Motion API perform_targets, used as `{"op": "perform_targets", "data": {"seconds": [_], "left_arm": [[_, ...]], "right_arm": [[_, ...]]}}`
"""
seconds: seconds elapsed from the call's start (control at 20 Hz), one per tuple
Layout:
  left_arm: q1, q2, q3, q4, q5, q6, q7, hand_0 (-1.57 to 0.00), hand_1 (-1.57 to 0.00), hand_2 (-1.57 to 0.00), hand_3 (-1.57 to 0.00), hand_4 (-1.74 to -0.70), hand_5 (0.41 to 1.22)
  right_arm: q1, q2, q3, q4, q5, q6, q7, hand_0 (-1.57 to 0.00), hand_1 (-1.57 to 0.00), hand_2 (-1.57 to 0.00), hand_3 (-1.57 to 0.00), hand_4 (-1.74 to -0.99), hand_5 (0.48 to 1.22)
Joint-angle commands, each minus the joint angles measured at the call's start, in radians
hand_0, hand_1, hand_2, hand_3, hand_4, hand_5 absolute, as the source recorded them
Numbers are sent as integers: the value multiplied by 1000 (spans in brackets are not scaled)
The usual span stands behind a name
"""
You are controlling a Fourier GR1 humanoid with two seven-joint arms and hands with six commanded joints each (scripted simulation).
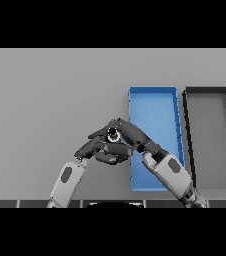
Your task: Pick up the blue pipe and place it into the blue bin.
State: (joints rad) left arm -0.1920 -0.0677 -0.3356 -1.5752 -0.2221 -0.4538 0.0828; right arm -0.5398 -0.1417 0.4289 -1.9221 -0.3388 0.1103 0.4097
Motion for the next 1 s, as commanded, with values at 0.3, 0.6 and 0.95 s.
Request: {"op": "perform_targets", "data": {"seconds": [0.3, 0.6, 0.95], "left_arm": [[-8, -1, 12, 15, 14, -10, 18, -3, -3, -3, -3, -906, 437], [-4, 8, 10, 3, 5, -8, 23, 0, 0, 0, 0, -890, 425], [-9, 16, 11, 9, -12, 4, 12, 1, 1, 1, 1, -871, 415]], "right_arm": [[-285, -96, -211, 26, -280, -58, 87, -1571, -1571, -1571, -1571, -1741, 1221], [-403, -260, -367, 161, -236, -185, 101, -1571, -1571, -1571, -1571, -1741, 1221], [-213, -373, -457, 261, -222, -172, 88, -1571, -1571, -1571, -1571, -1741, 1221]]}}
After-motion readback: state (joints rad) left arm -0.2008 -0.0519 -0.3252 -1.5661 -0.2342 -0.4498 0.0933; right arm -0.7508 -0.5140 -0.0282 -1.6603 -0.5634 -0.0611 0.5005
